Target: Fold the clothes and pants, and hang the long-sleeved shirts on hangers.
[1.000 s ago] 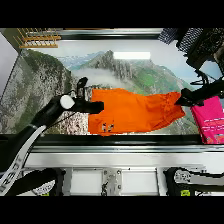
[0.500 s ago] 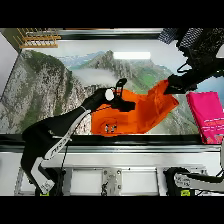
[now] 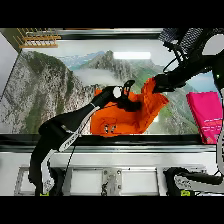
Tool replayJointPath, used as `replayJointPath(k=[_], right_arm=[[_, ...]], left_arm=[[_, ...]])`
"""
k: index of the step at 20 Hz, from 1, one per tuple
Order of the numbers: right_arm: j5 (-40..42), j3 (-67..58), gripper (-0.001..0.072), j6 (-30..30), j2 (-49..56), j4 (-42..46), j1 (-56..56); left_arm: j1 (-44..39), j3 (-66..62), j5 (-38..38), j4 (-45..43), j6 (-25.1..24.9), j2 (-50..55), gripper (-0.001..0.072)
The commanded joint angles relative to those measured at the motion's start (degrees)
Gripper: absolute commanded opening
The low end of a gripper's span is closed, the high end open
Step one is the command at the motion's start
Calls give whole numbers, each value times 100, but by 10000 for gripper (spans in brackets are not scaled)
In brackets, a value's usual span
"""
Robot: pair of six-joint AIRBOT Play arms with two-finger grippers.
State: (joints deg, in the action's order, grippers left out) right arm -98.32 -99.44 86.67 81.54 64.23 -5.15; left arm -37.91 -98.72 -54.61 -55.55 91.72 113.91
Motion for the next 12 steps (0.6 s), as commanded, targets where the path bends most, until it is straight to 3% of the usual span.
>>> replayJointPath(k=[1, 5, 12], right_arm=[[282, -7, 15, 195, 13, 164, -280], [782, -7, 15, 649, 96, 164, -844], [1976, -7, 16, 1021, 1056, 157, -2463]], left_arm=[[590, -48, -317, -544, 4, -459, 7], [1604, -48, -745, -1403, -4, -1174, 7], [3193, -48, -1209, -1502, -133, -2050, 7]])
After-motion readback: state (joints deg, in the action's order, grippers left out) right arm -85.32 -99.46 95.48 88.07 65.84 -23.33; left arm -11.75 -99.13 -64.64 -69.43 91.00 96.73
